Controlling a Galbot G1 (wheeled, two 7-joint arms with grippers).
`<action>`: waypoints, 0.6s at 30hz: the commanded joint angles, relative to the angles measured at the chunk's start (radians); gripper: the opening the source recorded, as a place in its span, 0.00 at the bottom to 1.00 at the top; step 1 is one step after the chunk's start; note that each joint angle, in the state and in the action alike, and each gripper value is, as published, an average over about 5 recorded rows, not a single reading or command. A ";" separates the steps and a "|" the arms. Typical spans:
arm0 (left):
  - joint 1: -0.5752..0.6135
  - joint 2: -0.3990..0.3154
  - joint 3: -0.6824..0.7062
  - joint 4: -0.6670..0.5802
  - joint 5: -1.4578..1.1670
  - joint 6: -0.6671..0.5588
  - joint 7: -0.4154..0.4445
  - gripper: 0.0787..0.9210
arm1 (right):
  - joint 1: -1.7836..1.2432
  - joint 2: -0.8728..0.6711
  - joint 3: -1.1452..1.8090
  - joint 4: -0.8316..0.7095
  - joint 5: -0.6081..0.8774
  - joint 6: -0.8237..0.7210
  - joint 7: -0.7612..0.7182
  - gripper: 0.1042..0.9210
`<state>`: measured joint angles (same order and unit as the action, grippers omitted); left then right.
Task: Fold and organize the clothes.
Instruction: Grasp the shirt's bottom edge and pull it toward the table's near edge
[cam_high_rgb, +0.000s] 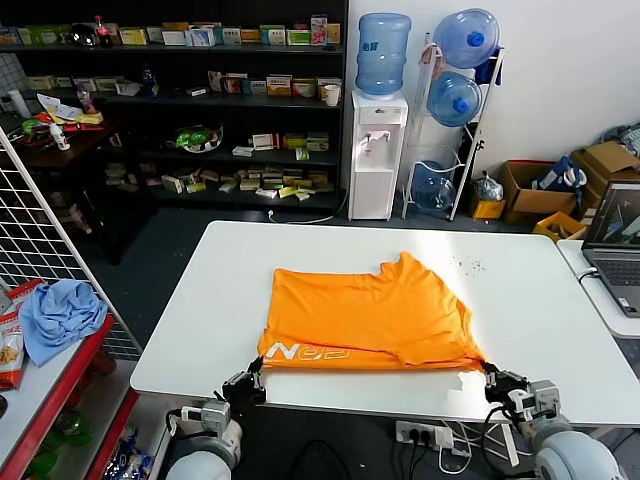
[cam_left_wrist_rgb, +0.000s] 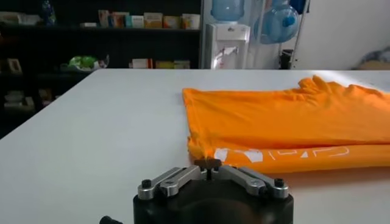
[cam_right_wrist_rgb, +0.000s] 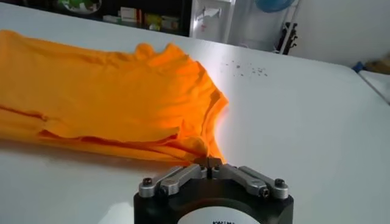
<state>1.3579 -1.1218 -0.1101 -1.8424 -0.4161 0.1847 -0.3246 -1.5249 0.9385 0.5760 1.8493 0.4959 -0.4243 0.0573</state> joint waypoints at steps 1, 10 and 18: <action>0.160 -0.001 0.003 -0.081 0.041 -0.004 -0.001 0.02 | -0.151 -0.003 0.047 0.084 -0.012 -0.022 0.019 0.02; 0.132 -0.005 -0.011 -0.099 0.070 -0.001 0.009 0.04 | -0.153 -0.001 0.060 0.138 -0.008 -0.041 0.037 0.08; -0.003 -0.003 -0.028 -0.096 0.039 -0.013 0.019 0.28 | -0.066 -0.034 0.051 0.183 0.042 -0.052 0.045 0.36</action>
<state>1.4503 -1.1268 -0.1293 -1.9327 -0.3658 0.1789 -0.3158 -1.6242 0.9206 0.6280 1.9816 0.5090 -0.4702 0.0929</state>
